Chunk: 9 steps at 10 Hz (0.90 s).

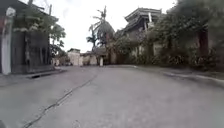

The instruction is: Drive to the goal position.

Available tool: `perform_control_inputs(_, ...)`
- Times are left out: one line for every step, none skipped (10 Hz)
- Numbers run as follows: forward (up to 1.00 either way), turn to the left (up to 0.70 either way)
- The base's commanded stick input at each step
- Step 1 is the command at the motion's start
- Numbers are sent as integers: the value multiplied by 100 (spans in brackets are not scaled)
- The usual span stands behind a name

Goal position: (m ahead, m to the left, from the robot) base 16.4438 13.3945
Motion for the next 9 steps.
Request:
perform_control_inputs(100, 19)
perform_control_inputs(100, 19)
perform_control_inputs(100, 19)
perform_control_inputs(100, 19)
perform_control_inputs(100, 19)
perform_control_inputs(100, 19)
perform_control_inputs(100, 19)
perform_control_inputs(100, 19)
perform_control_inputs(100, 19)
